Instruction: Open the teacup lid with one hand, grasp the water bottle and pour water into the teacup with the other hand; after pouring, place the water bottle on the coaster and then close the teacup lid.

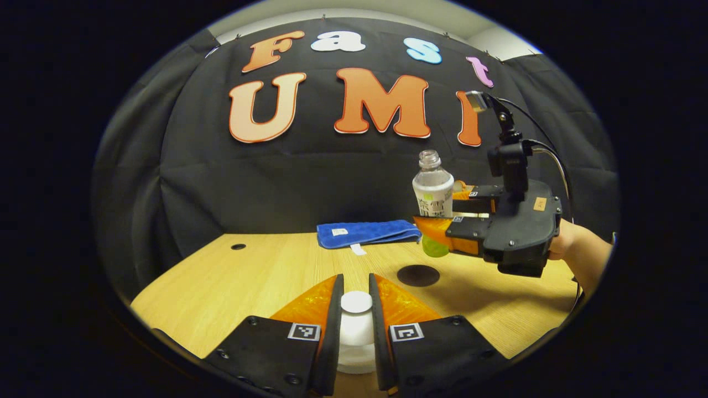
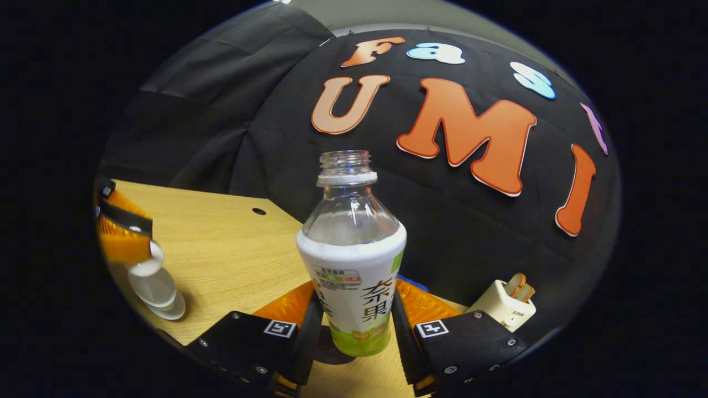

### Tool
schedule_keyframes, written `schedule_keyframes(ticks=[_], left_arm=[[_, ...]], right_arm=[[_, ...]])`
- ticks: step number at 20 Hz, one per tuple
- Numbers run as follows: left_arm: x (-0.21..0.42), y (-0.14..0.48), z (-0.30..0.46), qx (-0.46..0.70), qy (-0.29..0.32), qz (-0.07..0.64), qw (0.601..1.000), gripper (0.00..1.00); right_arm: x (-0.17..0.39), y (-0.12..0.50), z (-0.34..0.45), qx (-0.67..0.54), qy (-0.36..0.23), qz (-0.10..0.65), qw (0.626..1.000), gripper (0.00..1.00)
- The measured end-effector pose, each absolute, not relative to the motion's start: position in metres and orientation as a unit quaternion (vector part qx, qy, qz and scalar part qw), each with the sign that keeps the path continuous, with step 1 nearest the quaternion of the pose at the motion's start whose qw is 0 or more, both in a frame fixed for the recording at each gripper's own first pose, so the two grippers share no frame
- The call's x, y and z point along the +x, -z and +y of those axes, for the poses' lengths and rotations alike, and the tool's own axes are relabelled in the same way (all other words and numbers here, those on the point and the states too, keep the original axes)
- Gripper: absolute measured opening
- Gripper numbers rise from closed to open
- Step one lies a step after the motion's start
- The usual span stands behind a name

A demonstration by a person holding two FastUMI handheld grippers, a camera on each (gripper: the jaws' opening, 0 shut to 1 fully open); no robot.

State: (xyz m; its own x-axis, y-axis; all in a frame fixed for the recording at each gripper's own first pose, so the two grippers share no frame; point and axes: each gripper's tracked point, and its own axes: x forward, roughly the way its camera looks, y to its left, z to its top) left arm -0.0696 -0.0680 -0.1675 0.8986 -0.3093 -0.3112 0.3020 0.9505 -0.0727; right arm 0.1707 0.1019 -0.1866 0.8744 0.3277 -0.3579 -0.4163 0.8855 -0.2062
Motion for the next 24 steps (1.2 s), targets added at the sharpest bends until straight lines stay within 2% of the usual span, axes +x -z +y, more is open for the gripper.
schedule_keyframes(ticks=[6, 11, 14, 15, 16, 17, 18, 19, 20, 24], left_arm=[[-0.077, 0.204, -0.068, -0.003, 0.150, 0.210, 0.966, 0.32], [-0.080, 0.214, -0.070, 0.007, 0.148, 0.214, 0.966, 0.32], [-0.080, 0.211, -0.068, 0.009, 0.144, 0.206, 0.968, 0.36], [-0.080, 0.207, -0.067, 0.009, 0.143, 0.201, 0.969, 0.42], [-0.080, 0.200, -0.066, 0.008, 0.143, 0.192, 0.971, 0.53], [-0.078, 0.194, -0.067, 0.009, 0.142, 0.181, 0.973, 0.57], [-0.078, 0.187, -0.065, 0.011, 0.140, 0.171, 0.975, 0.66], [-0.077, 0.181, -0.065, 0.012, 0.138, 0.160, 0.977, 0.68], [-0.077, 0.176, -0.063, 0.012, 0.135, 0.151, 0.979, 0.76], [-0.077, 0.169, -0.058, 0.012, 0.125, 0.138, 0.982, 0.82]], right_arm=[[0.178, 0.204, 0.098, -0.066, -0.195, 0.185, 0.961, 0.64], [0.184, 0.215, 0.098, -0.042, -0.197, 0.195, 0.960, 0.64], [0.186, 0.223, 0.097, -0.022, -0.195, 0.204, 0.959, 0.64], [0.188, 0.225, 0.096, -0.015, -0.194, 0.207, 0.959, 0.65], [0.189, 0.228, 0.095, -0.009, -0.192, 0.212, 0.958, 0.65], [0.188, 0.231, 0.095, 0.002, -0.193, 0.220, 0.956, 0.65], [0.188, 0.237, 0.096, 0.016, -0.196, 0.228, 0.954, 0.64], [0.189, 0.241, 0.098, 0.031, -0.198, 0.234, 0.951, 0.64], [0.189, 0.247, 0.098, 0.043, -0.198, 0.241, 0.949, 0.62], [0.190, 0.268, 0.095, 0.047, -0.187, 0.270, 0.943, 0.65]])
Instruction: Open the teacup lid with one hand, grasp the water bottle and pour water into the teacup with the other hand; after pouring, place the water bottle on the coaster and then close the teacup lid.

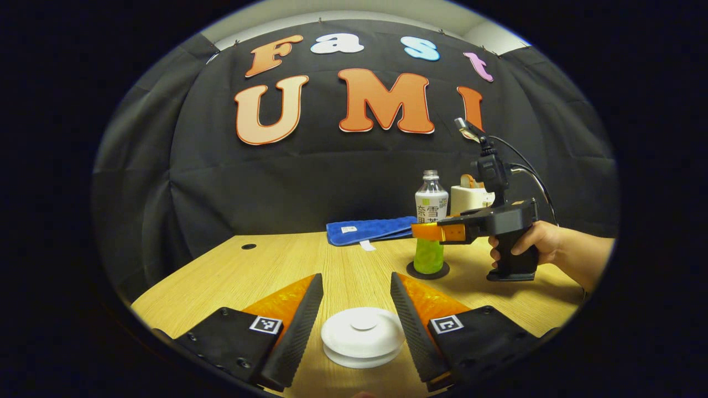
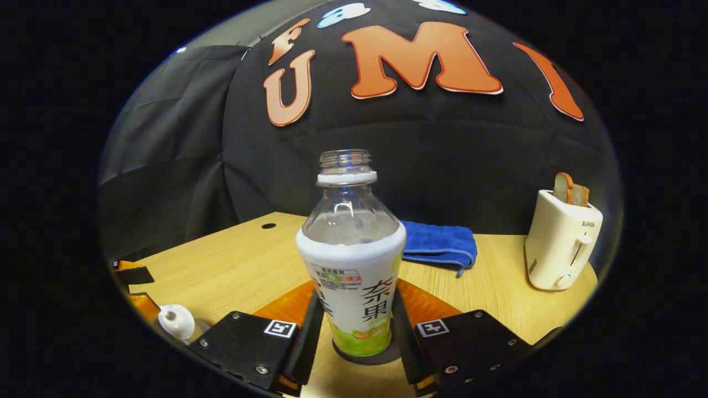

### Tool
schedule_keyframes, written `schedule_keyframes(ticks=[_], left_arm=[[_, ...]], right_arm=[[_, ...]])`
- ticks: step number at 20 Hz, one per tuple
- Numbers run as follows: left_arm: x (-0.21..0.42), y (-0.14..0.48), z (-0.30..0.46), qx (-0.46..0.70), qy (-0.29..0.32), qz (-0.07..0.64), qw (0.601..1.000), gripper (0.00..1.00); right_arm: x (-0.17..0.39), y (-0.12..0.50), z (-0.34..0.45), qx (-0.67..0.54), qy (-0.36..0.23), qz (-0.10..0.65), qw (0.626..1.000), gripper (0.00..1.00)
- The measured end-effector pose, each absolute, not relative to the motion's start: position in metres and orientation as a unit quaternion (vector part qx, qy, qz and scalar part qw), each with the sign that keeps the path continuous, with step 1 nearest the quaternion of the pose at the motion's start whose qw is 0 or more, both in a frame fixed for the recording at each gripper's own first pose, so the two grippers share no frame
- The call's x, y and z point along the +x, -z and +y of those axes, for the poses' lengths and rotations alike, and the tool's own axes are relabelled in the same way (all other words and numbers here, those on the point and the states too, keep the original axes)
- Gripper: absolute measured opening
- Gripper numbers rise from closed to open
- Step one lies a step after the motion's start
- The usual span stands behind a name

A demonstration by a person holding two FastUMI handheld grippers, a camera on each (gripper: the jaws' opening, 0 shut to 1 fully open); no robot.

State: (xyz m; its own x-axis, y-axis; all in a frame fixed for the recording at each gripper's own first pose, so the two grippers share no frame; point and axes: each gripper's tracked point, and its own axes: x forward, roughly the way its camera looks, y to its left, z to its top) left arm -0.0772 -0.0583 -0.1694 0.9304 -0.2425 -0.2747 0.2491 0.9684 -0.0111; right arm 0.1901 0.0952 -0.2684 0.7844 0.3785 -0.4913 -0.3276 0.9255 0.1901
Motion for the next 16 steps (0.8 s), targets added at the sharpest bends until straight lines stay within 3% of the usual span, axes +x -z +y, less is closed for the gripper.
schedule_keyframes(ticks=[5, 6, 8, 10, 11, 16], left_arm=[[-0.072, 0.166, -0.054, 0.009, 0.114, 0.134, 0.984, 0.80], [-0.071, 0.163, -0.053, 0.004, 0.107, 0.132, 0.985, 0.82], [-0.066, 0.155, -0.056, -0.011, 0.104, 0.125, 0.987, 0.96], [-0.064, 0.140, -0.057, -0.014, 0.103, 0.110, 0.988, 0.97], [-0.062, 0.133, -0.057, -0.015, 0.101, 0.102, 0.990, 0.97], [-0.056, 0.099, -0.064, -0.033, 0.101, 0.075, 0.991, 1.00]], right_arm=[[0.195, 0.274, 0.094, 0.047, -0.182, 0.267, 0.945, 0.65], [0.192, 0.281, 0.094, 0.040, -0.181, 0.285, 0.940, 0.68], [0.188, 0.283, 0.090, 0.027, -0.178, 0.292, 0.939, 0.75], [0.183, 0.272, 0.088, 0.015, -0.177, 0.281, 0.943, 0.93], [0.178, 0.264, 0.085, 0.010, -0.176, 0.277, 0.945, 0.97], [0.146, 0.204, 0.065, -0.011, -0.169, 0.224, 0.960, 0.98]])
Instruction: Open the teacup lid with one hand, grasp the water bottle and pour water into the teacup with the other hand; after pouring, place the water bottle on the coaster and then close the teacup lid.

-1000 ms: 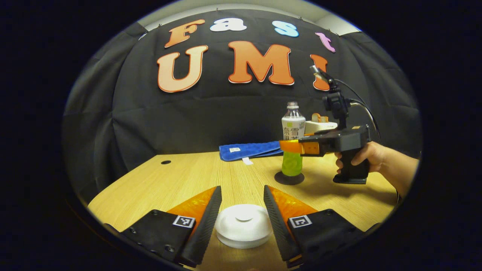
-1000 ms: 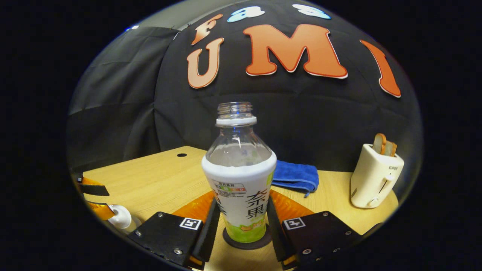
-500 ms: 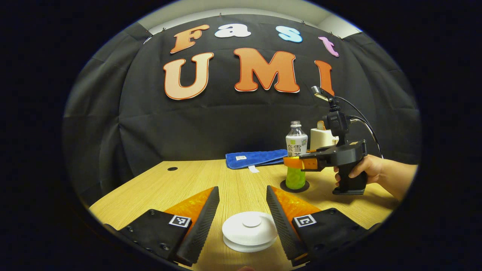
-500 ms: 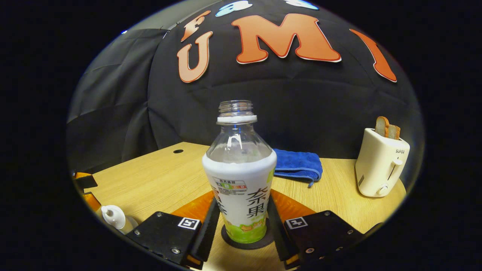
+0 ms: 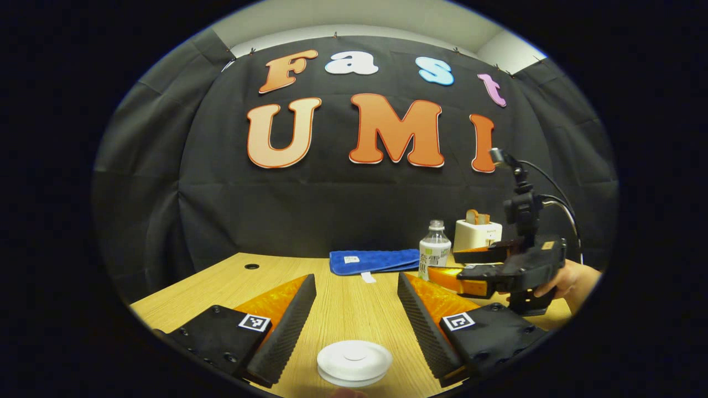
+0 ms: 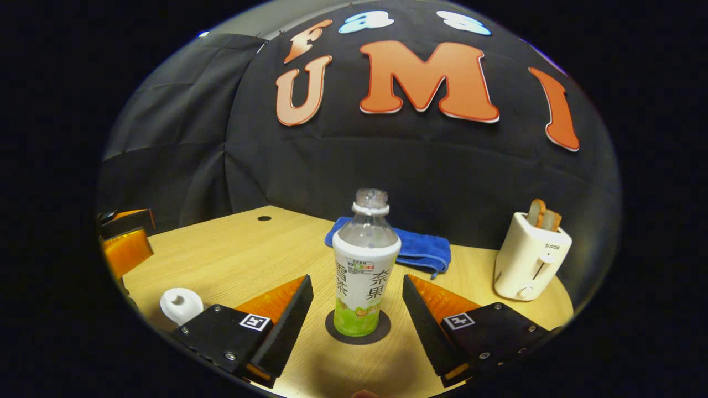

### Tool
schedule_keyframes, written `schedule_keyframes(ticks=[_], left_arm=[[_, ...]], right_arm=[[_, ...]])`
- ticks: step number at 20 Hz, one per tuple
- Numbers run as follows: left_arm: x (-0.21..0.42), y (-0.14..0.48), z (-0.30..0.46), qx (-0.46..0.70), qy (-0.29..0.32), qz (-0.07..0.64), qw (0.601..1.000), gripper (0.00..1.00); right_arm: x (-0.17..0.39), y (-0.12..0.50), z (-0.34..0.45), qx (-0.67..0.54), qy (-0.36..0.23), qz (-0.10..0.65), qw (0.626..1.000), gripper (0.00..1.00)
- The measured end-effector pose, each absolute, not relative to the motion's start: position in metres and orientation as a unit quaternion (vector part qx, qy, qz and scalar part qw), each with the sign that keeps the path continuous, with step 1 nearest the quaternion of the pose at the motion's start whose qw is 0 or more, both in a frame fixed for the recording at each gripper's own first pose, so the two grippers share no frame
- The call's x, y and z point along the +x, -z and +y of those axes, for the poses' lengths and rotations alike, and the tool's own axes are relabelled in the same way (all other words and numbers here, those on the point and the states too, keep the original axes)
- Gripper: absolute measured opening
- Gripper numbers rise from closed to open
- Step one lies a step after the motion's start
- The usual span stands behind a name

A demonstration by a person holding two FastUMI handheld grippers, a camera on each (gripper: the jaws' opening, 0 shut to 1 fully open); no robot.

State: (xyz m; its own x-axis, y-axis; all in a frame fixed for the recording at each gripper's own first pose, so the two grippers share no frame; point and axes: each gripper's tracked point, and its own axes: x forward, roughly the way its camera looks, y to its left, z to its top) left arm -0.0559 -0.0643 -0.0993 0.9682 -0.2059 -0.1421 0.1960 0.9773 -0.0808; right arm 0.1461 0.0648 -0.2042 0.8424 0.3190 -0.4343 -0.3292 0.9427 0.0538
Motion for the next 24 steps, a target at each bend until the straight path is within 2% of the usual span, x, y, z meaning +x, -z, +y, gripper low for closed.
schedule_keyframes(ticks=[1, 4, 6, 10, 13, 16, 18, 20, 24], left_arm=[[-0.055, 0.094, -0.066, -0.037, 0.103, 0.072, 0.991, 0.94], [-0.051, 0.077, -0.062, -0.035, 0.093, 0.060, 0.993, 0.97], [-0.048, 0.063, -0.056, -0.031, 0.082, 0.050, 0.995, 0.95], [-0.045, 0.047, -0.038, -0.015, 0.051, 0.043, 0.998, 0.97], [-0.044, 0.040, -0.033, -0.007, 0.040, 0.037, 0.999, 0.95], [-0.043, 0.032, -0.032, -0.009, 0.035, 0.027, 0.999, 0.99], [-0.043, 0.025, -0.030, -0.005, 0.031, 0.020, 0.999, 0.95], [-0.041, 0.022, -0.030, -0.006, 0.029, 0.016, 0.999, 0.97], [-0.038, 0.017, -0.030, -0.004, 0.027, 0.011, 1.000, 0.95]], right_arm=[[0.138, 0.192, 0.059, -0.018, -0.165, 0.214, 0.963, 0.98], [0.120, 0.149, 0.050, -0.014, -0.159, 0.170, 0.973, 0.98], [0.106, 0.123, 0.043, -0.004, -0.151, 0.142, 0.978, 0.98], [0.088, 0.084, 0.010, -0.011, -0.104, 0.091, 0.990, 0.99], [0.080, 0.071, -0.013, -0.019, -0.067, 0.072, 0.995, 0.98], [0.071, 0.065, -0.035, -0.042, -0.033, 0.061, 0.997, 0.98], [0.068, 0.059, -0.039, -0.052, -0.025, 0.055, 0.997, 0.98], [0.065, 0.056, -0.040, -0.053, -0.023, 0.052, 0.997, 0.98], [0.065, 0.053, -0.045, -0.058, -0.014, 0.048, 0.997, 0.98]])
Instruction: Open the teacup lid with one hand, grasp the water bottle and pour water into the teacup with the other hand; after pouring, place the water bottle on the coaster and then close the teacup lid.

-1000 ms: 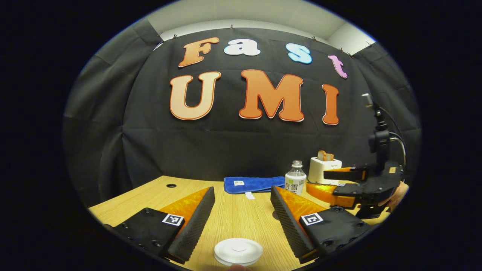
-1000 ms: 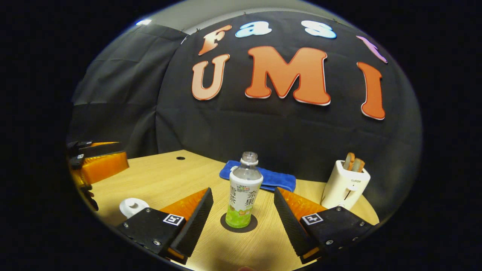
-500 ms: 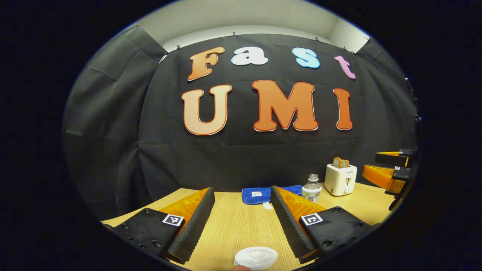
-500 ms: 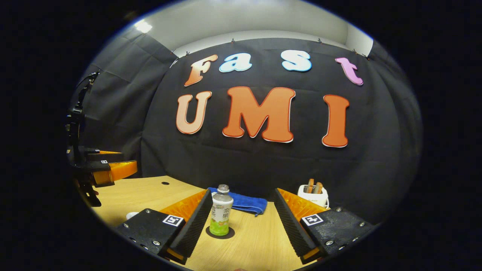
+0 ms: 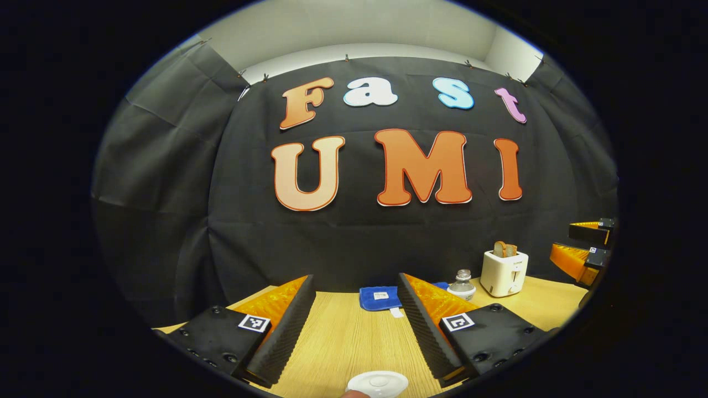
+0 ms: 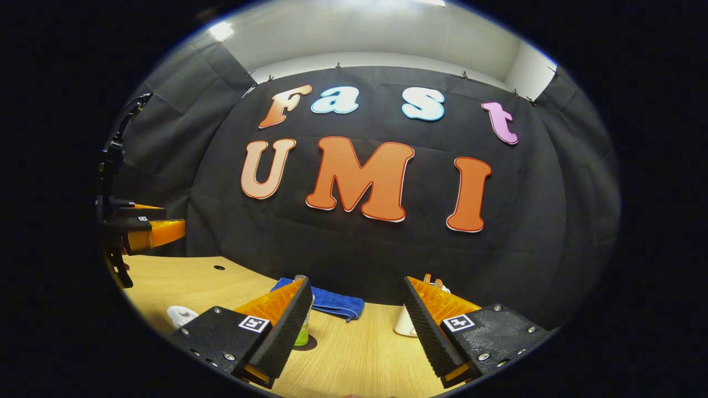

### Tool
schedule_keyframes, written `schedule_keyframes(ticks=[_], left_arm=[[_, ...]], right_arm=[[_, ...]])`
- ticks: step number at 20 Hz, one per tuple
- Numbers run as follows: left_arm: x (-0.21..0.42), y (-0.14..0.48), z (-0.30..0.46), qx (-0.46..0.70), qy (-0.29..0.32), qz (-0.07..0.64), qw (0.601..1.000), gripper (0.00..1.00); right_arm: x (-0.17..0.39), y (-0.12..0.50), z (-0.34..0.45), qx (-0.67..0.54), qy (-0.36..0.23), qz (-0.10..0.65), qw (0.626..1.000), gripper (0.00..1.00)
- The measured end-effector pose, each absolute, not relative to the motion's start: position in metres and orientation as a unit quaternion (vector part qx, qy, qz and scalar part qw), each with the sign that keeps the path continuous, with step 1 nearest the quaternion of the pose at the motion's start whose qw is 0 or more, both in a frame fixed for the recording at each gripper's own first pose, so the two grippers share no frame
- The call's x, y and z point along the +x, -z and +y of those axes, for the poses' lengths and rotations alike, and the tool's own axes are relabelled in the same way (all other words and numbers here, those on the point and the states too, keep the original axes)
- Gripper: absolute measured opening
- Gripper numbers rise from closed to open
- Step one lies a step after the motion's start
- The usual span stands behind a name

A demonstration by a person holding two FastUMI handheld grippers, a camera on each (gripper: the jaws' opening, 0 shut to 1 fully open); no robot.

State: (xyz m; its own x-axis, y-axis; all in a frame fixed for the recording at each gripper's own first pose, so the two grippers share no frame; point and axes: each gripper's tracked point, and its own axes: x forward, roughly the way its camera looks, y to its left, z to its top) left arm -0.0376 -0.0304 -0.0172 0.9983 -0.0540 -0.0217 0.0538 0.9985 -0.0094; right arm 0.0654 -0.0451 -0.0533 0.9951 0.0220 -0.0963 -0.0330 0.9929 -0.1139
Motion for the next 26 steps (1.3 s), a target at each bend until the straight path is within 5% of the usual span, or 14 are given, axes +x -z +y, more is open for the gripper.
schedule_keyframes(ticks=[26], left_arm=[[-0.031, 0.018, -0.032, 0.001, 0.037, 0.016, 0.999, 0.97]], right_arm=[[0.065, 0.058, -0.044, -0.040, -0.018, 0.049, 0.998, 0.98]])
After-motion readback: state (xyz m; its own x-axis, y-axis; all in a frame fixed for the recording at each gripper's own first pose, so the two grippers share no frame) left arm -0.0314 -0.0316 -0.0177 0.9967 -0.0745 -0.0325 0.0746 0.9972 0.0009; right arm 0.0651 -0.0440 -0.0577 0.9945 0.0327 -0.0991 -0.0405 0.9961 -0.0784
